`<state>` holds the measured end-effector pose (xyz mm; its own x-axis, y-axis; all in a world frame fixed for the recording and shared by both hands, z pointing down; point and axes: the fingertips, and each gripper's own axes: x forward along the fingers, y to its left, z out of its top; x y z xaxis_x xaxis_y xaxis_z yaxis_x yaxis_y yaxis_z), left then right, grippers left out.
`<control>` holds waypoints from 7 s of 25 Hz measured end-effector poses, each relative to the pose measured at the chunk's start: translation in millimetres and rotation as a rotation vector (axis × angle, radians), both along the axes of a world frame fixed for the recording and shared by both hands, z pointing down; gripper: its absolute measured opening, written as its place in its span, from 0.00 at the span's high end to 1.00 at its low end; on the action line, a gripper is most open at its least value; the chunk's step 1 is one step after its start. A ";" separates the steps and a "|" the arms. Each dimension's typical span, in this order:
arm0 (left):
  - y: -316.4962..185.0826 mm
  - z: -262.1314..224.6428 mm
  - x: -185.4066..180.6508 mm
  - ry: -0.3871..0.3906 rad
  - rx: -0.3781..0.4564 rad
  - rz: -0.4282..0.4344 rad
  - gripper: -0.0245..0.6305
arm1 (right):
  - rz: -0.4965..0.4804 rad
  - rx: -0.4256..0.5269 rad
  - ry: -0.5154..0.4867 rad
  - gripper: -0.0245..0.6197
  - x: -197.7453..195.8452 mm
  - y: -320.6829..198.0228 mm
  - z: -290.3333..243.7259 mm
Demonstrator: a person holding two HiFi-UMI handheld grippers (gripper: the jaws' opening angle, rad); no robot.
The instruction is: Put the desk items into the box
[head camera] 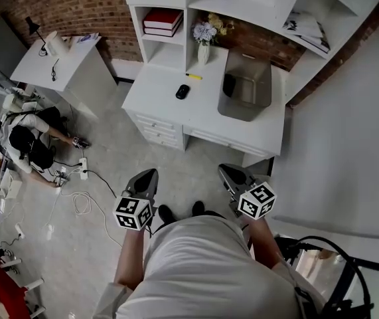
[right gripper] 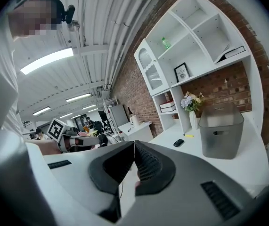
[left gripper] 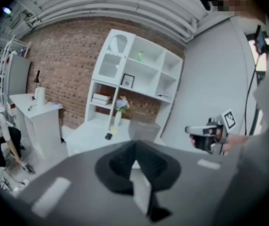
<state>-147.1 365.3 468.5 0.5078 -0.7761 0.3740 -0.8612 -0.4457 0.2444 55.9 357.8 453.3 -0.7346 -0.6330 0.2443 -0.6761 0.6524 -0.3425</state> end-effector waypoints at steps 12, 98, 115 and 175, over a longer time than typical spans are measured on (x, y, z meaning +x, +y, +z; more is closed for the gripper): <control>-1.9 10.6 38.4 -0.015 0.015 -0.030 0.96 | -0.077 0.008 -0.002 0.96 35.2 -3.1 13.3; -364.2 61.5 -24.7 0.003 -0.104 0.040 0.96 | -0.117 -0.159 0.188 0.96 -82.1 -407.2 76.3; -367.3 93.4 -17.4 0.001 -0.189 -0.103 0.96 | -0.280 -0.261 0.339 0.84 -95.4 -498.4 174.2; -370.3 137.5 -29.6 0.020 -0.320 -0.159 0.96 | -0.296 -0.421 0.702 0.87 -70.5 -595.4 340.5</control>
<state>-176.7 -5.0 606.0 0.3998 -0.6912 0.6020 -0.9072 -0.2046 0.3675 -14.6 -237.6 793.8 -0.4463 -0.1949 0.8734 -0.6442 0.7474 -0.1624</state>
